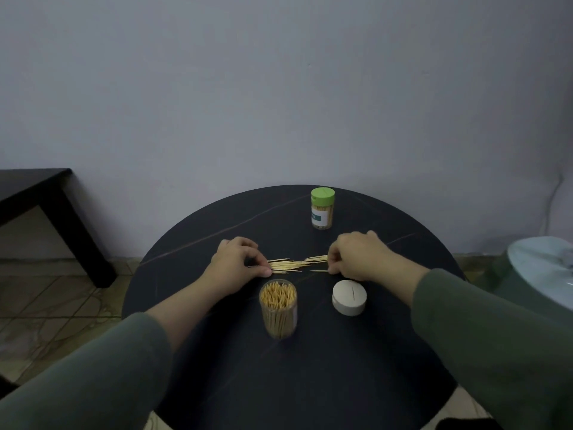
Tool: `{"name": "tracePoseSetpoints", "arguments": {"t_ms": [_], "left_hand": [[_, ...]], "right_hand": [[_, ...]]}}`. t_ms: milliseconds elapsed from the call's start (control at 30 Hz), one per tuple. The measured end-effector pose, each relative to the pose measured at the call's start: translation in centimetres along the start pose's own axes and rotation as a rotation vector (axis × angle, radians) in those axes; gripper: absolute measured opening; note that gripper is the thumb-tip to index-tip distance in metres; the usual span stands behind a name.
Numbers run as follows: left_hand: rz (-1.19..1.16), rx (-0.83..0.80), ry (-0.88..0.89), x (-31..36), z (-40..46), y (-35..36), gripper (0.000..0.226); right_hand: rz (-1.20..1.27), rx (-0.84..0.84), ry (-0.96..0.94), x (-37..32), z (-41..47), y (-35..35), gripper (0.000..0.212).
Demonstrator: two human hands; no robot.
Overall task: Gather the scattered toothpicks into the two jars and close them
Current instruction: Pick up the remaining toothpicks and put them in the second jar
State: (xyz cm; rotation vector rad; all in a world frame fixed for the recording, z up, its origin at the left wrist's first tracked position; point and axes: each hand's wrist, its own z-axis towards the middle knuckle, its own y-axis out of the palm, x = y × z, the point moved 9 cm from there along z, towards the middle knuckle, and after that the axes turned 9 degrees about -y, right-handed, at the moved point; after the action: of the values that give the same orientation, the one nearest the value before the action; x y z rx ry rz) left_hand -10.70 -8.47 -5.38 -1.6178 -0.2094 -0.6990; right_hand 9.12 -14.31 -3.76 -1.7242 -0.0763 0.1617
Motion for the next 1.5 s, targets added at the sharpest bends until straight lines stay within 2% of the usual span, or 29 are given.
{"name": "tracePoseSetpoints", "arguments": {"t_ms": [133,167,233,400,567,767,933,1500], "left_hand": [[0.087,0.021,-0.070,0.1,0.7,0.5,0.053],[0.114,0.007,-0.075,0.1,0.8,0.7,0.057],[0.146,-0.013,-0.036,0.6,1.2,0.9,0.051],[0.273,-0.010,0.154,2.9,1.0,1.3,0.031],[0.420,0.003,0.280,4.3,0.6,1.4,0.028],[0.572,0.032,0.368,5.8,0.0,1.8,0.030],[0.699,0.029,0.452,6.6,-0.4,2.5,0.034],[0.864,0.076,0.476,7.3,-1.5,2.4,0.035]], "right_hand": [[0.071,0.098,-0.023,0.8,0.4,-0.6,0.026],[0.077,0.113,-0.029,0.8,0.6,-0.6,0.032],[0.049,0.123,-0.051,0.5,1.1,-0.5,0.041],[-0.028,0.127,-0.106,-0.4,2.0,-0.7,0.025],[-0.303,0.115,-0.184,-1.6,2.2,-0.7,0.021],[-0.421,0.064,-0.168,-1.7,2.0,-0.1,0.026],[-0.451,0.063,-0.176,-1.7,2.1,-0.1,0.028],[-0.346,0.194,-0.069,-1.0,0.7,-1.2,0.026]]}}
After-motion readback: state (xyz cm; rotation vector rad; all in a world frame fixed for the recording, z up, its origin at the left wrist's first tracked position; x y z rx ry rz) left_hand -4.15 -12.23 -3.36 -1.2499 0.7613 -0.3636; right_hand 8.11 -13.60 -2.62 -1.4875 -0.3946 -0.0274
